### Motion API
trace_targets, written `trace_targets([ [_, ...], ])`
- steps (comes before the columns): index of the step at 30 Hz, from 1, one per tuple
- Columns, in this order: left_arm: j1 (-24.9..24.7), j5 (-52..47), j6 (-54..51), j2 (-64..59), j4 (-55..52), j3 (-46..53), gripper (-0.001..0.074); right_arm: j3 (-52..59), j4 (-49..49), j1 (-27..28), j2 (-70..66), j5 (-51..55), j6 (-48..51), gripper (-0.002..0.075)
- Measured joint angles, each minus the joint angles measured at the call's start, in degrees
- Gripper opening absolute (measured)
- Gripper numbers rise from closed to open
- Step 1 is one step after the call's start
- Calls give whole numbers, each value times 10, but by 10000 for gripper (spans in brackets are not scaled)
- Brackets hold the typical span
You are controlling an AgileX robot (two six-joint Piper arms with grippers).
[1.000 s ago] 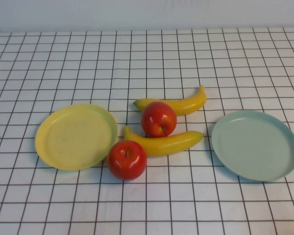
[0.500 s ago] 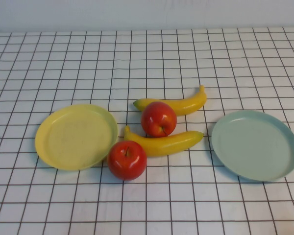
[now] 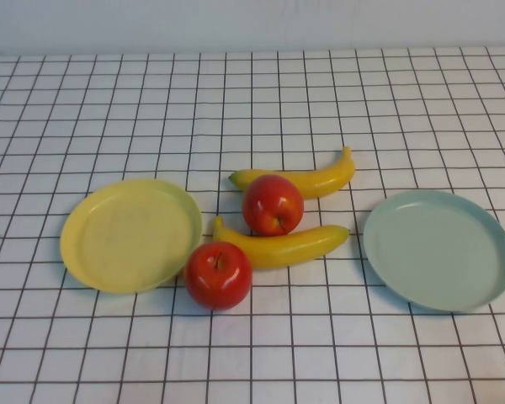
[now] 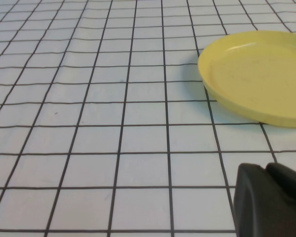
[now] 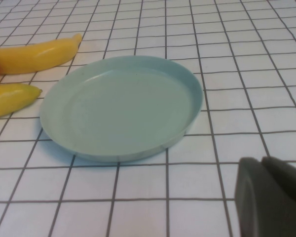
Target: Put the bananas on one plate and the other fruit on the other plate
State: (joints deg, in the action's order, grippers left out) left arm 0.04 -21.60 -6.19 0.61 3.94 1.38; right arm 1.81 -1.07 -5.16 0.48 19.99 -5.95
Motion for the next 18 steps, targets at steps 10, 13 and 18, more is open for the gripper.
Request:
trace_targets([
  [10,0,0,-2,0,-3,0,-2,0,0,0,0,0,0,-17],
  [13,0,0,-19,0,-42,0,-2,0,0,0,0,0,0,-17],
  [18,0,0,-27,0,-110,0,-1,0,0,0,0,0,0,-17],
])
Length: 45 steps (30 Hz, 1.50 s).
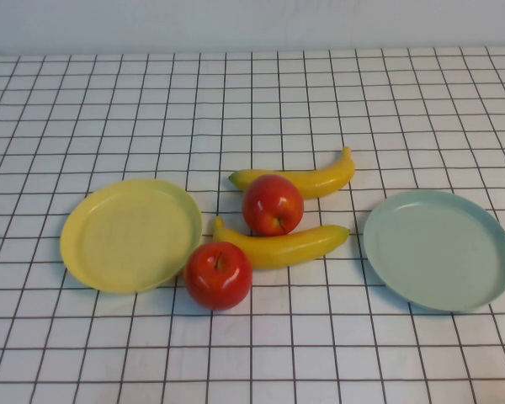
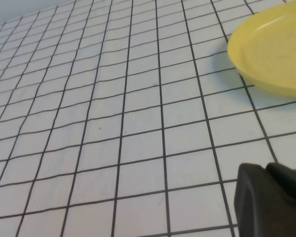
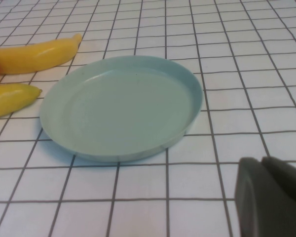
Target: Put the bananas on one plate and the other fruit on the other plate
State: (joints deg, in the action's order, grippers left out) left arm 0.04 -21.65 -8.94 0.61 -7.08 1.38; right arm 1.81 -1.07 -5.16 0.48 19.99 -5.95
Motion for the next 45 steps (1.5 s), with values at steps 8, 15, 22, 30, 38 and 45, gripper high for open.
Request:
trace_targets([
  [8,0,27,11,0,-11,0,-2,0,0,0,0,0,0,-17],
  [15,0,200,311,0,312,0,-2,0,0,0,0,0,0,-17],
  [22,0,310,332,0,388,0,-2,0,0,0,0,0,0,-17],
  [30,0,314,318,0,394,0,-2,0,0,0,0,0,0,-17],
  [38,0,129,241,-42,367,-107,-2,0,0,0,0,0,0,-17],
  [45,0,-65,-1,-263,358,-292,-2,0,0,0,0,0,0,-17],
])
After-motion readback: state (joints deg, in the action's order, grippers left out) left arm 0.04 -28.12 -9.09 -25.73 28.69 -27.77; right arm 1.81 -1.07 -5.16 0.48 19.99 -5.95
